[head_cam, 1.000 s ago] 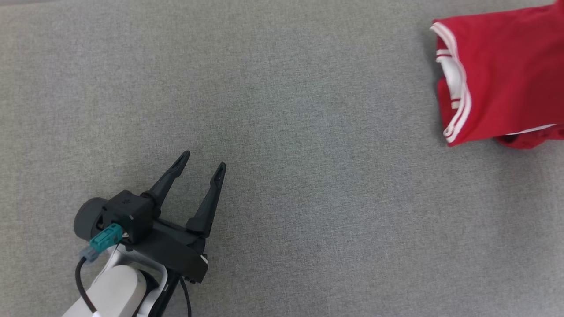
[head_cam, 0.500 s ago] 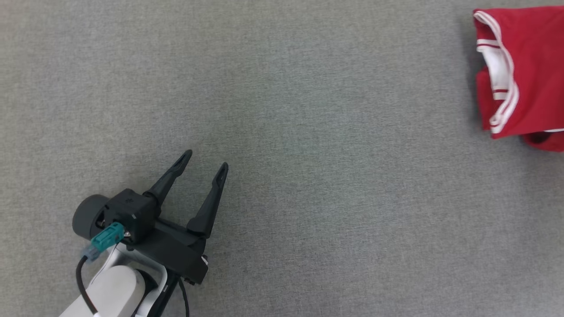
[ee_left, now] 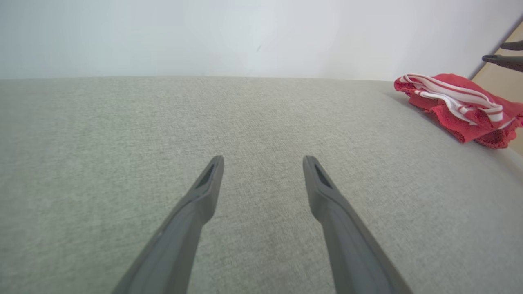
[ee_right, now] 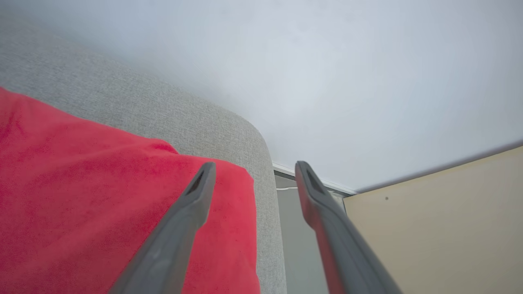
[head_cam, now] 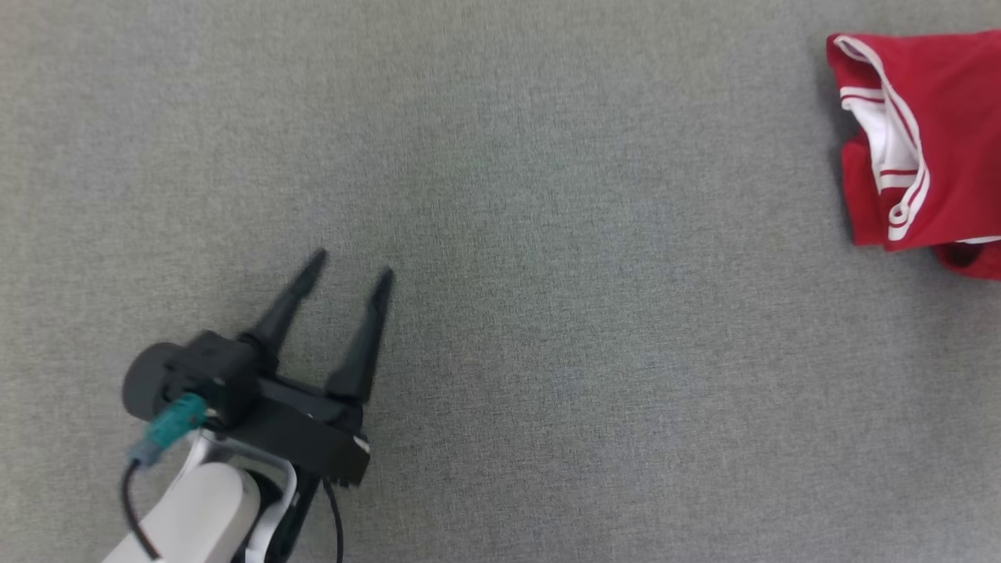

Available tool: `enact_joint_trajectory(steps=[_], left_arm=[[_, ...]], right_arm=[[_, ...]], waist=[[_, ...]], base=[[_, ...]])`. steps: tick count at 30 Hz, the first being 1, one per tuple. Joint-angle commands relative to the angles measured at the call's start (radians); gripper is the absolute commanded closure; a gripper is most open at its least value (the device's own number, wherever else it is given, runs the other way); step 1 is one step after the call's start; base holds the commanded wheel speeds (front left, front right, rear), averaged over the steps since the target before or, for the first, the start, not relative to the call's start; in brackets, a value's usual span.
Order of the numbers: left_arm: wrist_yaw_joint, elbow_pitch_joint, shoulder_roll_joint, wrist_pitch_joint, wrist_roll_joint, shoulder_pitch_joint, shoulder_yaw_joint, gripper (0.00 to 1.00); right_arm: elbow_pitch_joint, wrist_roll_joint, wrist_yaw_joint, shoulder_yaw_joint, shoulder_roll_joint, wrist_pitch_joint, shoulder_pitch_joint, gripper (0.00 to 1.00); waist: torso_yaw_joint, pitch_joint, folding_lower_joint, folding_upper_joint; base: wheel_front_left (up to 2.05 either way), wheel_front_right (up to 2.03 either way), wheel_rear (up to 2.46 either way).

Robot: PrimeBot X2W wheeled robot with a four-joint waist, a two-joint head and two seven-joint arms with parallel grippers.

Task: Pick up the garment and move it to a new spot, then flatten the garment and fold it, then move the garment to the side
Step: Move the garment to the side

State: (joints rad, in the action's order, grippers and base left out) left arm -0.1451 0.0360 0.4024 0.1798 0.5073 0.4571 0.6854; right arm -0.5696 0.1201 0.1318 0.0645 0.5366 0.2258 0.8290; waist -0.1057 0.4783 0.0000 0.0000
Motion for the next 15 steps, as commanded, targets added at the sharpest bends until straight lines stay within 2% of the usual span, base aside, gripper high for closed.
enact_joint_trajectory(steps=[1, 10, 12, 13, 15], left_arm=[[-0.005, 0.002, -0.001, 0.009, 0.003, 0.003, -0.01, 0.0], [-0.018, 0.073, -0.063, 0.063, 0.085, 0.041, -0.107, 0.0], [-0.022, 0.1, -0.086, 0.071, 0.11, 0.047, -0.138, 0.0], [-0.023, 0.12, -0.103, 0.077, 0.121, 0.051, -0.162, 0.0], [-0.022, 0.135, -0.121, 0.08, 0.132, 0.042, -0.183, 0.0]], right_arm=[[-0.004, -0.011, -0.002, 0.002, -0.003, -0.01, 0.005, 0.0], [-0.077, -0.104, -0.002, 0.134, -0.121, -0.224, 0.003, 0.0], [-0.091, -0.141, -0.002, 0.184, -0.168, -0.276, 0.0, 0.0], [-0.099, -0.176, -0.002, 0.235, -0.213, -0.331, -0.01, 0.0], [-0.106, -0.21, -0.002, 0.268, -0.261, -0.381, -0.029, 0.0]], waist=[[0.001, -0.015, 0.0, 0.0], [0.021, -0.128, 0.0, 0.0], [0.026, -0.158, 0.0, 0.0], [0.03, -0.19, 0.0, 0.0], [0.037, -0.221, 0.0, 0.0]], base=[[0.0, 0.0, 0.0], [0.0, 0.0, 0.0], [0.0, 0.0, 0.0], [0.0, 0.0, 0.0], [0.0, 0.0, 0.0]])
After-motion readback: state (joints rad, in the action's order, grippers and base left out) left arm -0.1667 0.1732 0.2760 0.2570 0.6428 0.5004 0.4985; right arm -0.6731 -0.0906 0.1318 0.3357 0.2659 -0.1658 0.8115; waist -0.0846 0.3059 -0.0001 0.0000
